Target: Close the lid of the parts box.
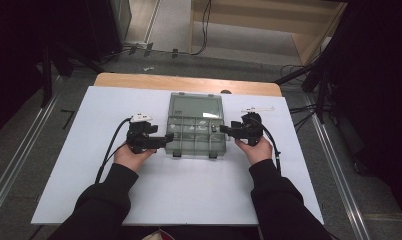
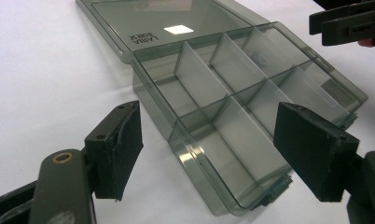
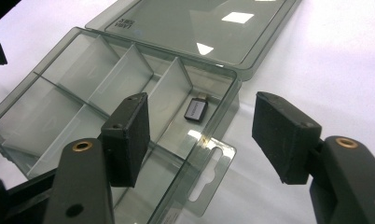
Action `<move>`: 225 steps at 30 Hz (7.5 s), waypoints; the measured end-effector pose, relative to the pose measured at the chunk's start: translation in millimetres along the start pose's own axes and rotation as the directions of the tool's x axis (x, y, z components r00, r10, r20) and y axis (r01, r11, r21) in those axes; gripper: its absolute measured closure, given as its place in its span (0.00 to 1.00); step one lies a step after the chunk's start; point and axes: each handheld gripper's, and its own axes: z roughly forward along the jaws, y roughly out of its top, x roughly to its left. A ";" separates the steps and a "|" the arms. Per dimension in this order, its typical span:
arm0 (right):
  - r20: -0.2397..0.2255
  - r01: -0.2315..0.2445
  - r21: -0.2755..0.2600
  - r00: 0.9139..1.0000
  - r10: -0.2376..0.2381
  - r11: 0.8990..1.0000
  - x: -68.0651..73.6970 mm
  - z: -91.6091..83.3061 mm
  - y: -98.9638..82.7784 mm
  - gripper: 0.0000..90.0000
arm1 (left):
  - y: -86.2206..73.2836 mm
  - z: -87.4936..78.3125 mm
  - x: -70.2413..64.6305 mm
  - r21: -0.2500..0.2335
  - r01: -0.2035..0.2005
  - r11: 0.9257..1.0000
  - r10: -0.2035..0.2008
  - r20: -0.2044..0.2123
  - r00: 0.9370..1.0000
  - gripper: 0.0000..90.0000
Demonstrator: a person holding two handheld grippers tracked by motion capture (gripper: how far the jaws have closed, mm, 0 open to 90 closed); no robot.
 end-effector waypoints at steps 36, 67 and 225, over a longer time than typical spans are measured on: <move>0.063 -0.018 -0.021 0.998 0.020 1.000 -6.8 26.9 37.6 0.39 | 46.4 51.4 23.9 0.006 0.051 0.999 -0.051 -0.072 0.996 0.28; 0.148 -0.014 -0.018 0.989 0.016 1.000 -17.7 62.4 56.9 0.39 | 72.2 100.5 38.9 0.020 0.064 0.998 -0.060 -0.166 0.984 0.28; 0.042 0.010 -0.040 0.999 -0.008 0.999 -6.6 35.2 56.6 0.45 | 72.8 67.0 37.4 -0.094 -0.020 0.995 0.015 -0.053 0.998 0.53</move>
